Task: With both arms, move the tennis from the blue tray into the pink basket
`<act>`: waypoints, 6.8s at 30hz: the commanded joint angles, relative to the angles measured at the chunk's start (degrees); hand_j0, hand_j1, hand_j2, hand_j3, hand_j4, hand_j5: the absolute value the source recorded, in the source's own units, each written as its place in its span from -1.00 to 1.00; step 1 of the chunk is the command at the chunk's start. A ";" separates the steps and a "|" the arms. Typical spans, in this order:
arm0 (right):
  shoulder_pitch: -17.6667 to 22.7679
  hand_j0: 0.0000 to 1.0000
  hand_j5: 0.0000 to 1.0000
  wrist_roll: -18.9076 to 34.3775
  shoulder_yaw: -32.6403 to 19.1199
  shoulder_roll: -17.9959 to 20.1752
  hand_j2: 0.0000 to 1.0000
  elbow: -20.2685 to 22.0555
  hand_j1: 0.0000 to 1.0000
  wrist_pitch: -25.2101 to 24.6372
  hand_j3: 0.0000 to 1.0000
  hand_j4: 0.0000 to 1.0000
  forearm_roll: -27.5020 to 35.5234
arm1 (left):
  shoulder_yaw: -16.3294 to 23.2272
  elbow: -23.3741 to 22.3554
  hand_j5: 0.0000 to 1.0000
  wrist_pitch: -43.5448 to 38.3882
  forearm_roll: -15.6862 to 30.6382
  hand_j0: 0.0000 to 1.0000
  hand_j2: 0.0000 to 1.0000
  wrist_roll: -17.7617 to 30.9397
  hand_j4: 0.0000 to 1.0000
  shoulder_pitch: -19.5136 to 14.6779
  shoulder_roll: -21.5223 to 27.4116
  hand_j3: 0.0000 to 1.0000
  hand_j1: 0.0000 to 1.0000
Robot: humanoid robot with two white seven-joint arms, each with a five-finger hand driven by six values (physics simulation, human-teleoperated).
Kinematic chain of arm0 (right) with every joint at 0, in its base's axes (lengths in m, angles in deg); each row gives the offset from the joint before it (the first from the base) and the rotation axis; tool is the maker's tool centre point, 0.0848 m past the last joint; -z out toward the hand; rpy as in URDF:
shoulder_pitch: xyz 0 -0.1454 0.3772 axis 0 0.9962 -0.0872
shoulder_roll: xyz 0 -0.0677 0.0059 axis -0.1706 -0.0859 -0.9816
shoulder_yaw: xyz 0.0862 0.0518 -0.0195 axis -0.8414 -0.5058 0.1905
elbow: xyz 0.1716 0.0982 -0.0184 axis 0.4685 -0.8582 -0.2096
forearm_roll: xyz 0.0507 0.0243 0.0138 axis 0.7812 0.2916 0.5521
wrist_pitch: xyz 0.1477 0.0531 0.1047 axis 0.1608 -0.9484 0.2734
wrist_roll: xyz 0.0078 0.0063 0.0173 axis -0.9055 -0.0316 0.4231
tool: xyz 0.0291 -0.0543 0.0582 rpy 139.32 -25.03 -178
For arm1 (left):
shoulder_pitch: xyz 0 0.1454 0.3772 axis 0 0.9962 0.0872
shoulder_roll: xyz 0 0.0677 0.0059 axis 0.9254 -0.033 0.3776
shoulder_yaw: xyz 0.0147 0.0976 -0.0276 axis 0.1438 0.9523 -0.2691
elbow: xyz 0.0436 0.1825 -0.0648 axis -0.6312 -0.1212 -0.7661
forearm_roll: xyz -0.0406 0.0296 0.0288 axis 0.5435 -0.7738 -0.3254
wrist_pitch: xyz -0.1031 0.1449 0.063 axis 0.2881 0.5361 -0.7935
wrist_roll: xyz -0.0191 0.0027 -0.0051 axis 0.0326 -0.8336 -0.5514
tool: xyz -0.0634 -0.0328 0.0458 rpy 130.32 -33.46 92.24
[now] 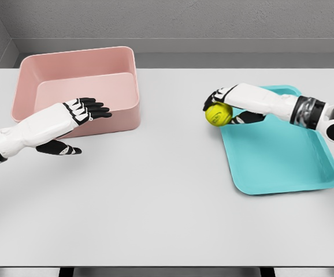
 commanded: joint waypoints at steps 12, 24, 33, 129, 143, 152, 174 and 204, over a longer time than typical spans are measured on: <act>-1.76 0.11 0.11 0.44 3.00 -4.25 0.11 1.07 0.11 -0.08 0.11 0.11 0.32 | -0.14 0.01 1.00 0.04 0.37 1.00 1.00 -0.06 1.00 0.09 0.46 1.00 1.00; -2.20 0.11 0.11 0.53 6.86 -7.15 0.11 2.12 0.11 -0.08 0.11 0.11 -0.04 | -0.05 0.09 1.00 0.04 0.37 1.00 1.00 -0.06 1.00 0.09 0.02 1.00 1.00; -2.20 0.12 0.12 0.70 8.36 -9.35 0.12 2.12 0.12 -0.08 0.12 0.12 -1.70 | -0.05 0.09 1.00 0.04 0.37 1.00 1.00 -0.06 1.00 0.09 -0.07 1.00 1.00; 1.32 1.00 1.00 0.44 -4.30 27.91 1.00 17.41 1.00 -0.08 1.00 1.00 6.38 | 14.80 -13.18 1.00 0.04 19.09 1.00 1.00 21.29 1.00 -19.69 -24.15 1.00 1.00; 3.43 1.00 1.00 2.55 -4.21 27.74 1.00 15.31 1.00 -0.08 1.00 1.00 6.12 | 20.96 -17.57 1.00 0.04 19.35 1.00 1.00 24.37 1.00 -21.45 -25.73 1.00 1.00; 3.43 1.00 1.00 2.64 -3.77 27.21 1.00 12.93 1.00 -0.08 1.00 1.00 6.03 | 20.52 -22.23 1.00 0.04 19.09 1.00 1.00 24.37 1.00 -21.89 -27.05 1.00 1.00; 3.34 1.00 1.00 2.73 -3.86 27.12 1.00 10.82 1.00 -0.08 1.00 1.00 6.12 | 20.96 -28.29 1.00 0.04 18.56 1.00 1.00 24.20 1.00 -21.89 -31.53 1.00 1.00; 3.25 1.00 1.00 2.73 -3.86 27.21 1.00 10.82 1.00 -0.08 1.00 1.00 6.03 | 21.84 -30.75 0.99 0.04 17.94 0.99 0.99 24.28 0.99 -21.98 -33.73 0.99 0.99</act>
